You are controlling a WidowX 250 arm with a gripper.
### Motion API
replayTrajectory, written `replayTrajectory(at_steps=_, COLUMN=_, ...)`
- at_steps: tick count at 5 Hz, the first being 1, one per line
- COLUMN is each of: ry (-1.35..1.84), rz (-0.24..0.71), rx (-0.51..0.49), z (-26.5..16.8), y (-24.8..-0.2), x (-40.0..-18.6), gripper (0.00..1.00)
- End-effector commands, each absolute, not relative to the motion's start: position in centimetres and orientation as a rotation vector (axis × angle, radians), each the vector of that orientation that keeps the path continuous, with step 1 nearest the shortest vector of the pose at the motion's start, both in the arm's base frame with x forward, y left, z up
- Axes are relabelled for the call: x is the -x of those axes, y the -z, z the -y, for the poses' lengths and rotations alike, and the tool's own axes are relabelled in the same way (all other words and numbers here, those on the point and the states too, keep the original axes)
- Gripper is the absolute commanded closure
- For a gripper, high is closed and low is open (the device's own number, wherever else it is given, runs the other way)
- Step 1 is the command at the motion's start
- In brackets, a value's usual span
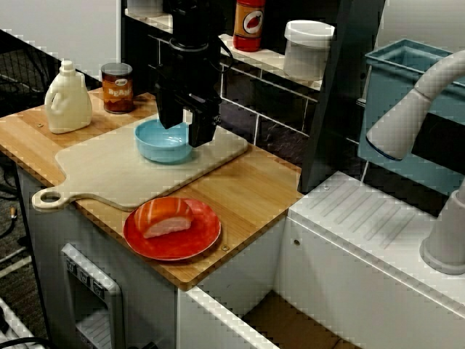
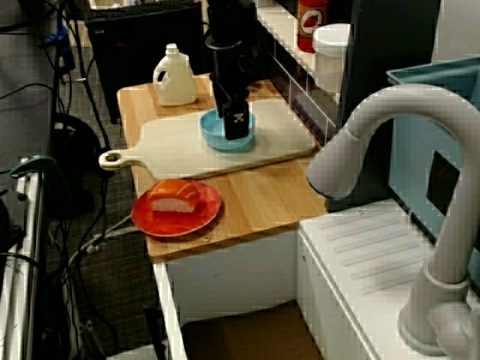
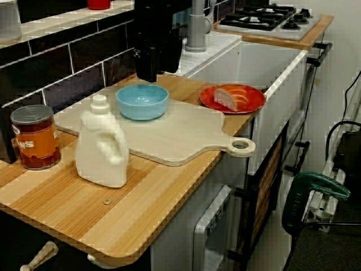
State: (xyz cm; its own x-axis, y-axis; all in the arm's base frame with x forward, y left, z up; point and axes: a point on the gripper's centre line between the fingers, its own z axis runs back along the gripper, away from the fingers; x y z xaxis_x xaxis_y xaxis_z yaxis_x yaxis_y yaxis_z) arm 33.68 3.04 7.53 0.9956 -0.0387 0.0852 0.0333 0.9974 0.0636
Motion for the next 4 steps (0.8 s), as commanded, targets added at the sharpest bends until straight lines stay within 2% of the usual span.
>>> replayTrajectory(at_steps=1, ry=0.025, rz=0.111, rx=-0.109, z=-3.8, y=-5.5, x=-34.0, gripper=0.0)
replayTrajectory(at_steps=2, ry=0.013, rz=0.113, rx=-0.123, z=-3.7, y=-4.8, x=-34.6, gripper=0.0)
replayTrajectory(at_steps=4, ry=0.051, rz=0.065, rx=-0.095, z=-0.6, y=-4.3, x=-33.7, gripper=0.0)
